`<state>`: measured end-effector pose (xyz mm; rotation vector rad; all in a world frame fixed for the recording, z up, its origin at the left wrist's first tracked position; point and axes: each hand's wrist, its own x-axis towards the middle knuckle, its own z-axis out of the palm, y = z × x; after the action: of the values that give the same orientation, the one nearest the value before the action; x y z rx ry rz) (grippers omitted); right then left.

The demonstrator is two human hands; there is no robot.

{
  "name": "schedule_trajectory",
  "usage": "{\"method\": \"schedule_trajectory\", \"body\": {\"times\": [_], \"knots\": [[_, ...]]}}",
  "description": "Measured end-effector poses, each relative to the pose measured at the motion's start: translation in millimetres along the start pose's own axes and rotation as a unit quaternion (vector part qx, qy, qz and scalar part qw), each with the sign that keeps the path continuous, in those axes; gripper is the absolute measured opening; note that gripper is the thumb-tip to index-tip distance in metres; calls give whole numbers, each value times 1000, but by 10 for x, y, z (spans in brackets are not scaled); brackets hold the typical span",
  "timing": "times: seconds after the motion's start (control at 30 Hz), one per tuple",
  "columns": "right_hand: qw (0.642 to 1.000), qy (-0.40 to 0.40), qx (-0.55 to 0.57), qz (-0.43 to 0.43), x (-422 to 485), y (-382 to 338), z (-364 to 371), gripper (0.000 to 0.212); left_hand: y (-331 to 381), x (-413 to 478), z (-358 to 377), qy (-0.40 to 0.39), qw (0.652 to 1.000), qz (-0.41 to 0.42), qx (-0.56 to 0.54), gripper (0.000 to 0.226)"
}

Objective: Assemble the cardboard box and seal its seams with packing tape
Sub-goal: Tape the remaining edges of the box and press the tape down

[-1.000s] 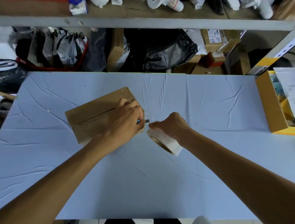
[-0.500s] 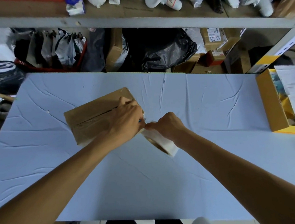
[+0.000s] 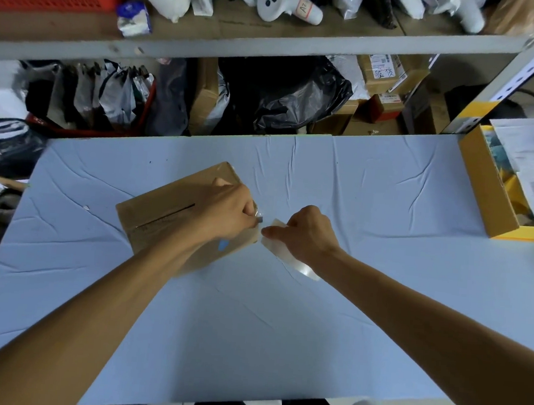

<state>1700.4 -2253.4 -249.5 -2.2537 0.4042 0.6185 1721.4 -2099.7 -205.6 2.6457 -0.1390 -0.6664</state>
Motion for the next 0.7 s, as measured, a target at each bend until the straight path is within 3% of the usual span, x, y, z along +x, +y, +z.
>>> {"method": "schedule_trajectory", "body": {"times": [0.33,0.7], "knots": [[998,-23,47,45,34,17,-142,54,-67,-42,-173,-16,1000,7,-24,19],[993,-38,88,75,-14,-54,-190,44,-94,-56,-178,-34,998,9,-46,22]]}}
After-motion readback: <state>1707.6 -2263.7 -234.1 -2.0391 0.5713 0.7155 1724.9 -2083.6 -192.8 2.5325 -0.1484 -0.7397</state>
